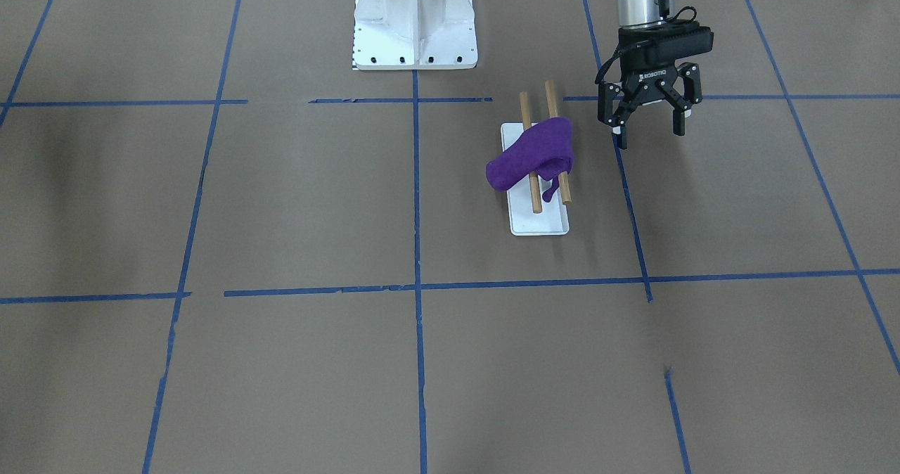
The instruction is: Hang towel on rack
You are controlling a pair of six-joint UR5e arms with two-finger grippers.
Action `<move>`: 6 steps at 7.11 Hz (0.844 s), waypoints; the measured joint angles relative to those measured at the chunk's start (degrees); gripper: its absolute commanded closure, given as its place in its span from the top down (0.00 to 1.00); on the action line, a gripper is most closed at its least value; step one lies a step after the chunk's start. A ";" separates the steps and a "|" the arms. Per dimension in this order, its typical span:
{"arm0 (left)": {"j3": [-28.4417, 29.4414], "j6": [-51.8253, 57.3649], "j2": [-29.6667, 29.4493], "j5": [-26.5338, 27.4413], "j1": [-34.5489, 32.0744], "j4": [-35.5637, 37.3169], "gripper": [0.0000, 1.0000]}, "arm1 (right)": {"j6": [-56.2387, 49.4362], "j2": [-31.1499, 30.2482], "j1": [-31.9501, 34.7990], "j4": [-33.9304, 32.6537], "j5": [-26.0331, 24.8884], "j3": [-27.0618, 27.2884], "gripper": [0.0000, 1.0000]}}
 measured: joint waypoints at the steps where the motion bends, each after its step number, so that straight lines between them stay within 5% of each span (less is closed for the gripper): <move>1: 0.30 8.13 -0.25 -4.41 -3.96 0.00 1.00 | 0.24 -0.87 1.00 0.43 0.12 -0.41 1.00; 3: 3.55 24.22 -1.56 -15.69 -14.42 -1.44 1.00 | 0.29 -2.30 4.08 0.61 3.52 -3.07 1.00; 6: 16.71 43.41 -8.21 -42.39 -33.90 -2.97 1.00 | -2.43 -2.47 9.44 0.87 11.31 -10.03 1.00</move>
